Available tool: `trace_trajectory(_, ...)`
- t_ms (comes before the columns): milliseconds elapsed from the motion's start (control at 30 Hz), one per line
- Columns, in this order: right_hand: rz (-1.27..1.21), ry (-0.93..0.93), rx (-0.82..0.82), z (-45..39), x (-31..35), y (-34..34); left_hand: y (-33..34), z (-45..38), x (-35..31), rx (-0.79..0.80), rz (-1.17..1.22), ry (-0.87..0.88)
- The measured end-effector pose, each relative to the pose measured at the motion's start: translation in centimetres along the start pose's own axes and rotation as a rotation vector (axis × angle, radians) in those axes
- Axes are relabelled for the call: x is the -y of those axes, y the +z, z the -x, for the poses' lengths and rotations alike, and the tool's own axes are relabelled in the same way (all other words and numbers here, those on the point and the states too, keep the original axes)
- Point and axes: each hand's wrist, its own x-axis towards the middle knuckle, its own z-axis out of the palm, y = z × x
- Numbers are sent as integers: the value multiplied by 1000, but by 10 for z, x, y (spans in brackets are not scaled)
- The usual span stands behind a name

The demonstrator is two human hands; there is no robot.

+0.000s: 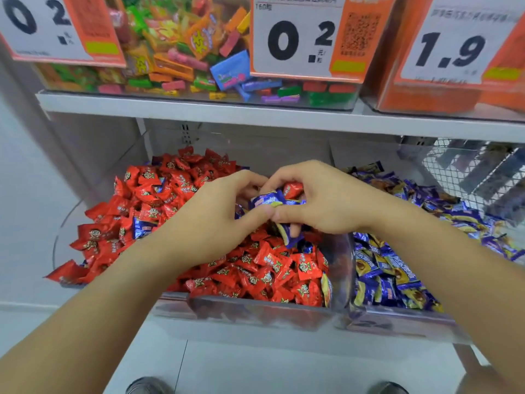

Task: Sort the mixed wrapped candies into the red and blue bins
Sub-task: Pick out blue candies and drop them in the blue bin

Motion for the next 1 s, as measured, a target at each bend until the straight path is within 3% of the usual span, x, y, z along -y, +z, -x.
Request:
trace_trajectory(100, -292, -52, -99, 10, 2, 7, 3, 6, -11, 8, 204, -101)
trace_trajectory(167, -354, -75, -109, 11, 1, 13, 8, 7, -20, 66, 438, -232)
trace_trajectory(233, -415, -45, -25, 10, -2, 17, 15, 7, -24, 96, 708, -386)
trace_trajectory(333, -409, 26, 35, 10, -7, 21, 17, 7, -21, 82, 815, -504)
trace_trajectory(467, -127, 17, -70, 6, -6, 18, 10, 5, -13, 41, 807, -504)
trace_trajectory(600, -163, 28, -86, 6, -8, 10, -2, 6, -4, -30, 747, -475)
trace_trajectory(733, 388, -64, -106, 11, -3, 2, -10, 9, 1, -42, 702, -419)
trace_trajectory(867, 473, -34, -142, -3, -8, 2, -13, 9, 1, -55, 576, -334)
trace_trajectory(933, 586, 27, -67, -19, -7, 3, -16, 10, 2, -68, 449, -288)
trace_trajectory(1000, 681, 77, 115, -38, -3, 8, -17, 11, 2, -73, 361, -246)
